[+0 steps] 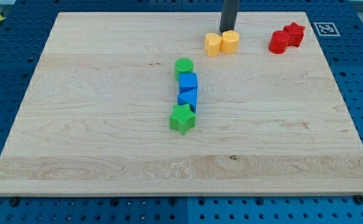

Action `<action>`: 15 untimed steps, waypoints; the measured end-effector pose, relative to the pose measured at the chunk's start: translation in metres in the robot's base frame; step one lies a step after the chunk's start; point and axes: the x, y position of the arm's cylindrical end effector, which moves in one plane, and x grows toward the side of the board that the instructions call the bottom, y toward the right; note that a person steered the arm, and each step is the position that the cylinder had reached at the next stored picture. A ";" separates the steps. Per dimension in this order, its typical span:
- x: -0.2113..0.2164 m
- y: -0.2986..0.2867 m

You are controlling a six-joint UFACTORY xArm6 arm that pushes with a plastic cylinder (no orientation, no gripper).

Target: Slide the red blocks to the right of the yellow blocks

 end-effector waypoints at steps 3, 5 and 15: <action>-0.045 0.151; 0.013 0.167; 0.070 0.138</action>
